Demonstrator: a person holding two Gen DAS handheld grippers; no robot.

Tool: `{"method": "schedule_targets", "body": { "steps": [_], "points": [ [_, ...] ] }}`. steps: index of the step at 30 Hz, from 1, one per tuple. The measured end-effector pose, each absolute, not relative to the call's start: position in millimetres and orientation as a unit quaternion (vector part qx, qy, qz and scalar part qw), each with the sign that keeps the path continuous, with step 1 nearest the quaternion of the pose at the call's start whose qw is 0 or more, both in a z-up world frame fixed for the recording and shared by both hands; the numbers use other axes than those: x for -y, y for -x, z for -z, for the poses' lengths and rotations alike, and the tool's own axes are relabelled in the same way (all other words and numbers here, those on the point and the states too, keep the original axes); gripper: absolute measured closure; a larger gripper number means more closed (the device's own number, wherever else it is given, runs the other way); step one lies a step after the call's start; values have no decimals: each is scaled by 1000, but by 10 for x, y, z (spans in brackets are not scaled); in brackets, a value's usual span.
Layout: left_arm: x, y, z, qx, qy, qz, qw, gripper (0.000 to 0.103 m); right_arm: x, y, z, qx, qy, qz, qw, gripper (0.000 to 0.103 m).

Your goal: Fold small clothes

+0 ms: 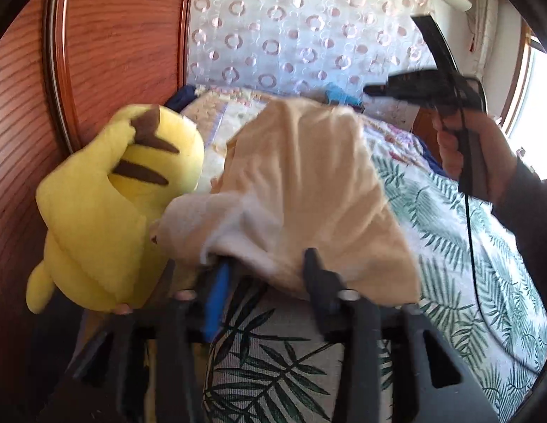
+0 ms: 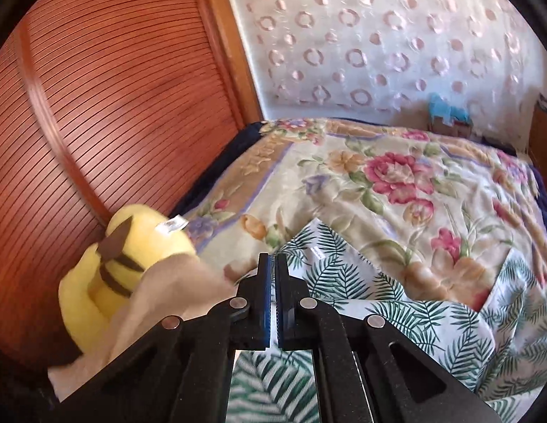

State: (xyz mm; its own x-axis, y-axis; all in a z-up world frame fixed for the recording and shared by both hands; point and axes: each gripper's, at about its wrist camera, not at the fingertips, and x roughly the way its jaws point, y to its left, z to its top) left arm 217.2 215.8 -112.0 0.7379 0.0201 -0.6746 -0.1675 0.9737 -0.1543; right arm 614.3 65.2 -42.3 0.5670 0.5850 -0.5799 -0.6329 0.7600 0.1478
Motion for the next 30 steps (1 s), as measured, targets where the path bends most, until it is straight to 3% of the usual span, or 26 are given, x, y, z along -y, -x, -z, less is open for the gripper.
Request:
{"method": "schedule_targets", "body": {
  "steps": [3,24,27,30],
  "points": [
    [-2138,-2098,960,-339,91,-71,934,19,-470,-5784,271,-294,59,-356,885,101],
    [-1039,-1499,207,-262,21,-5,965,19,1210,-3424,-148,-241,70,-329,910,95],
    [-834,-1391,127,-251,14,11,968,19,1422,-3121,-171,-235,65,-311,918,83],
    [-654,-1289,59,-242,7,21,970,19,1582,-2874,-200,-228,59,-295,926,64]
  ]
}}
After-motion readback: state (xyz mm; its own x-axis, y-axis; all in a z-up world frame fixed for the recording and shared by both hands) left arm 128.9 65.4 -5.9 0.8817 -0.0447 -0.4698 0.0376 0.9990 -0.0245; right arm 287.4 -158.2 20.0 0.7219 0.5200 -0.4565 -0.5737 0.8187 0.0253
